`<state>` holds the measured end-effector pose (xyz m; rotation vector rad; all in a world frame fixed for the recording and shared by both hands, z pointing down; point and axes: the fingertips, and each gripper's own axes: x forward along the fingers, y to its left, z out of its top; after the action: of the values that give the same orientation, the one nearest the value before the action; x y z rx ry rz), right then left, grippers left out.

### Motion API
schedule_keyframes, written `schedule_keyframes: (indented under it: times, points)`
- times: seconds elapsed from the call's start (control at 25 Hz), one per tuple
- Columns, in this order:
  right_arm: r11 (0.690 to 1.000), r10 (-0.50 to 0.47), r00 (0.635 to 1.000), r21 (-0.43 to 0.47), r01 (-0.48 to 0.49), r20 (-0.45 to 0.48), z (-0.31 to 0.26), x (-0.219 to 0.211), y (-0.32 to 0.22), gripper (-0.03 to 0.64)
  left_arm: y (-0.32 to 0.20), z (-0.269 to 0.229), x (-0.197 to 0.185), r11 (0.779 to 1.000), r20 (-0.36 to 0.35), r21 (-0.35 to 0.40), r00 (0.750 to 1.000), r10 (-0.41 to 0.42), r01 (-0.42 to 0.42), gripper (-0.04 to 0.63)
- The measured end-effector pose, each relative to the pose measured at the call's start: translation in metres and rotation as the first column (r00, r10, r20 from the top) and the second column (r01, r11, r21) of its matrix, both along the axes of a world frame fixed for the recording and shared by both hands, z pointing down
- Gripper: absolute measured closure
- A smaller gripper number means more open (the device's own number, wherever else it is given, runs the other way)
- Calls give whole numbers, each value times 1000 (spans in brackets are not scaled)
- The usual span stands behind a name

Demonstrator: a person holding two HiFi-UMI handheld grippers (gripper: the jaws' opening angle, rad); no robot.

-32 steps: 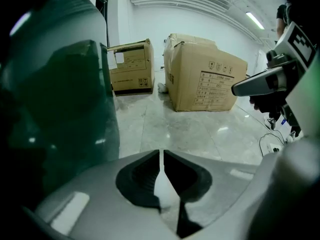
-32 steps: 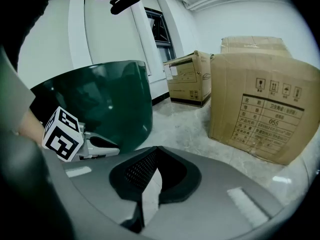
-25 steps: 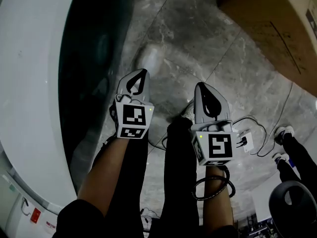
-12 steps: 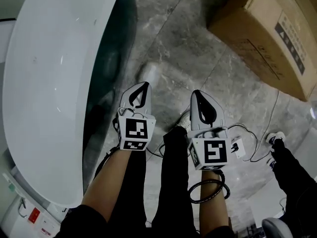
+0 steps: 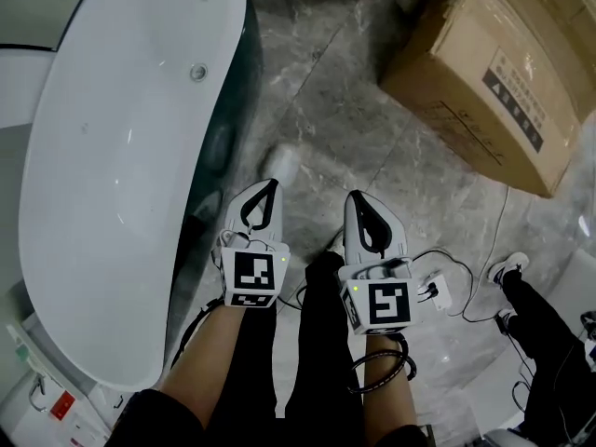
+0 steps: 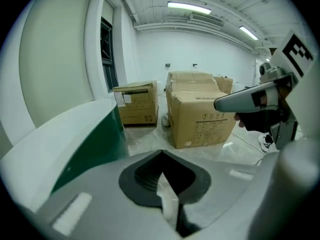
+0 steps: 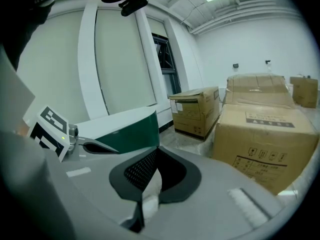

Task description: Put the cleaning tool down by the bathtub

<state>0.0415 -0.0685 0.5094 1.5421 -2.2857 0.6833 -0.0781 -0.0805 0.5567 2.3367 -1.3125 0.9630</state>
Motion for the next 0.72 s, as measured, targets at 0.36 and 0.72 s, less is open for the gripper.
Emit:
schedule_keyframes:
  times: [0.36, 0.72]
  points:
    - [996, -6, 1000, 85, 6, -5, -73, -2, -10, 595, -7, -90, 7, 994, -36, 111, 999, 30, -26, 595]
    - [988, -15, 1000, 156, 16, -12, -141, -6, -14, 595, -19, -171, 8, 974, -74, 224, 997, 38, -20, 595]
